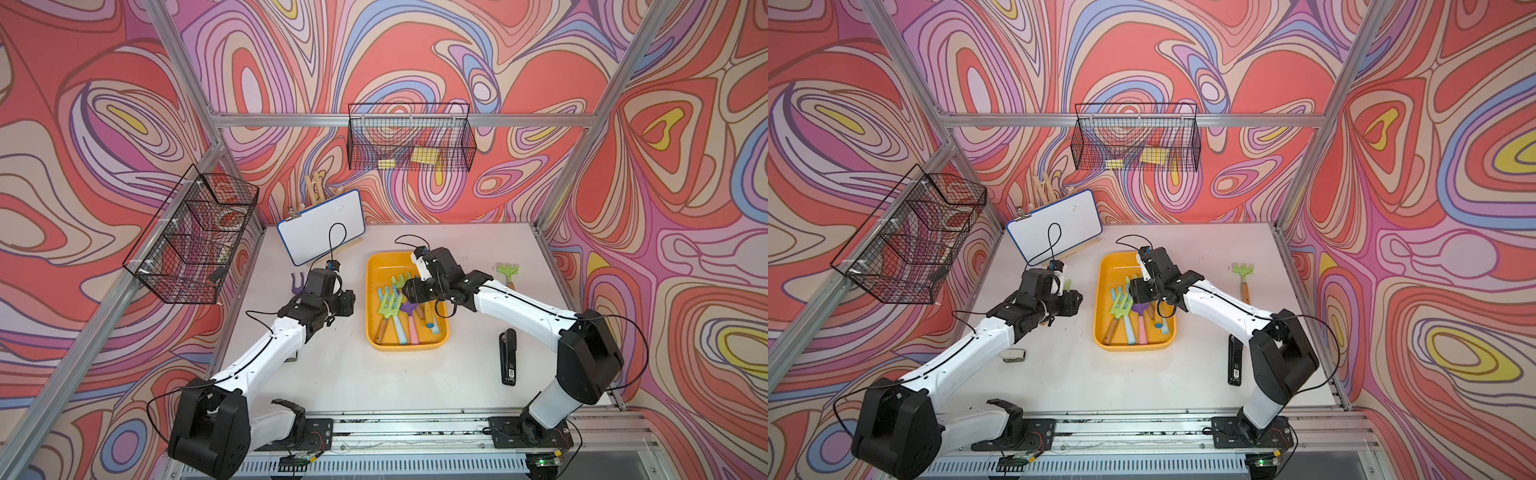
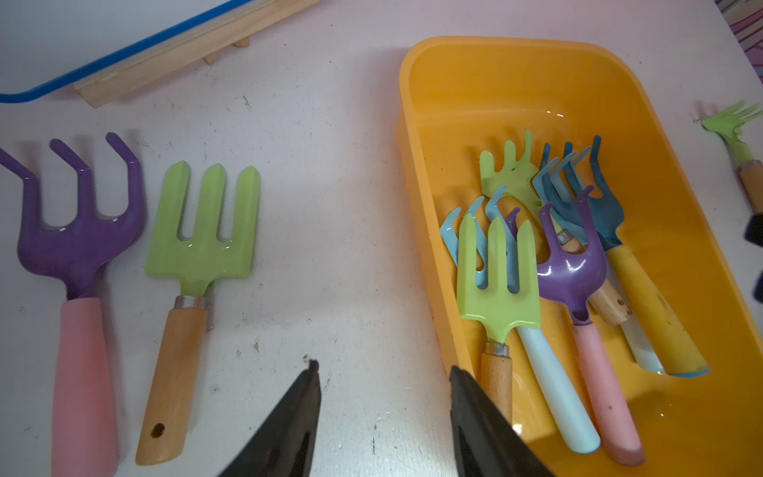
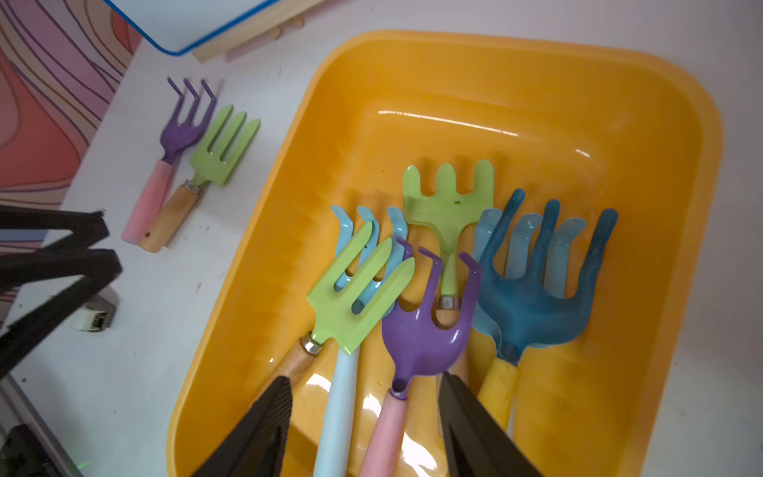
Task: Take the hand rake out of the storage box
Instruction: Pick up the rake from the storage box.
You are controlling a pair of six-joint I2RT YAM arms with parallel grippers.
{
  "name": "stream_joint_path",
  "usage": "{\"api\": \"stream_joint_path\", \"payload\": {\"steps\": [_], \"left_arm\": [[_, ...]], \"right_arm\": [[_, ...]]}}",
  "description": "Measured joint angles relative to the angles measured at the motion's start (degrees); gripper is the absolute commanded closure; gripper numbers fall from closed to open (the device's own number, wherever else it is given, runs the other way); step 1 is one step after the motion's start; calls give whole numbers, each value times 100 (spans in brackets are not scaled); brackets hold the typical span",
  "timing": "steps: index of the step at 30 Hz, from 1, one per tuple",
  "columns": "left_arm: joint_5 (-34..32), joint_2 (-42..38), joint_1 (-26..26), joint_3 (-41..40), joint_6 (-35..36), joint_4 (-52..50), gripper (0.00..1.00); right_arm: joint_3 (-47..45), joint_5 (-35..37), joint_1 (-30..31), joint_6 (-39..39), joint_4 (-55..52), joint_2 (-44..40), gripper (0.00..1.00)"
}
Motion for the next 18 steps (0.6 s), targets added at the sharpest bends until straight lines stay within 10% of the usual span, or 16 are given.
{"api": "stream_joint_path", "payload": {"steps": [18], "left_arm": [[-17, -310, -146, -98, -20, 83, 45]], "right_arm": [[564, 1620, 262, 142, -1419, 535, 49]]}}
